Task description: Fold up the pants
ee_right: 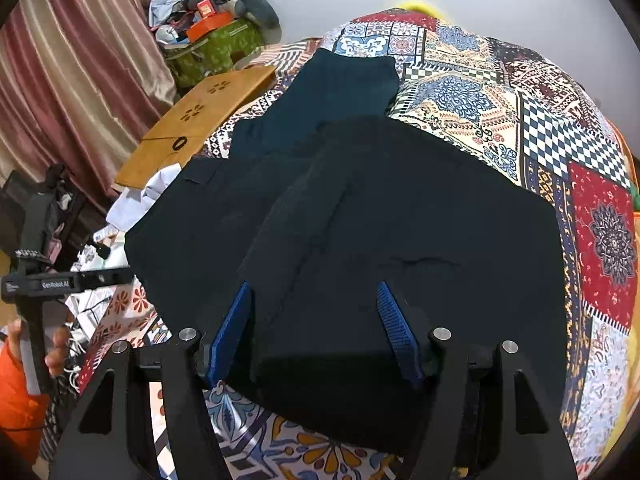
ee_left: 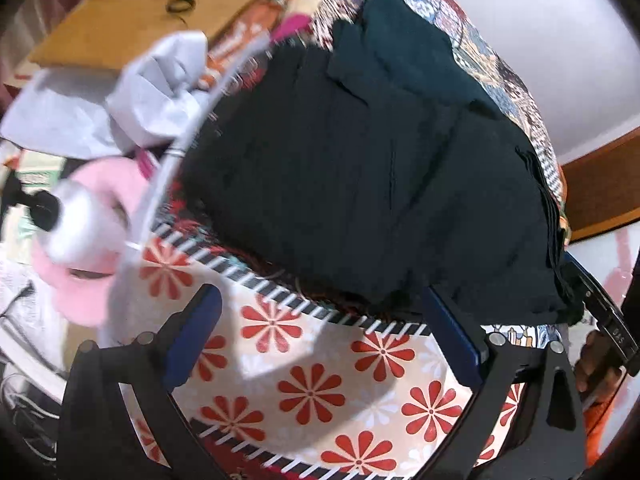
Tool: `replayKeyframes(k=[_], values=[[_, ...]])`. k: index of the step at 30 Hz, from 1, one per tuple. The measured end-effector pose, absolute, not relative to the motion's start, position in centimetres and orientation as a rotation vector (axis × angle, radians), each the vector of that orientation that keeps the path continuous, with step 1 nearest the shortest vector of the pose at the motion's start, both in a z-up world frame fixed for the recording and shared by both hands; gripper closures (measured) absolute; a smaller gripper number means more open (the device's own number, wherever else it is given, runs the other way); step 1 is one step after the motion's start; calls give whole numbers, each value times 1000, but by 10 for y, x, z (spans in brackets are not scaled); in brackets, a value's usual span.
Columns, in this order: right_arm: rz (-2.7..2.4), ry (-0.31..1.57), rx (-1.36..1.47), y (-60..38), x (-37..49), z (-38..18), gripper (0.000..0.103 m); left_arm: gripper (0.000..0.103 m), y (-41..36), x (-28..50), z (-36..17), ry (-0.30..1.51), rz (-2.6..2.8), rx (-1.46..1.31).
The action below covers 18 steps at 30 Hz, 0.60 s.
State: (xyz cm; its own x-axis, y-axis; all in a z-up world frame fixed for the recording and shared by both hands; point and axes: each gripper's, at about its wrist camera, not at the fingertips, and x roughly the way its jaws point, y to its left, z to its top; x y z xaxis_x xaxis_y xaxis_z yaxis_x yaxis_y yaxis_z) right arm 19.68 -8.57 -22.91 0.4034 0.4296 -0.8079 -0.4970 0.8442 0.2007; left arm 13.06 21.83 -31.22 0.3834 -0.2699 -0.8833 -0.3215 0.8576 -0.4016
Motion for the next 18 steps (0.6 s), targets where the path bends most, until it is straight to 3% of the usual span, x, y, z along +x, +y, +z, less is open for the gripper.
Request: replayKeyframes(k=[13,14,15,17,18], values=[[619,990,-86,-83,198,-230,40,3,227,169,-332,1127,-56,-793],[624,990,-83,-83,198,-230,40,15,229,170,-331,1110,-28,-800],[626,990,-82,-84,198,-230,40,37,229,171,-330,1102,19,-788],[629,989,-77,-84,198,-230,40,67,229,175,-329,1111,103,-712],[631,988,-74,-84,198,-230,40,71,230,175,-329,1102,107,-710]])
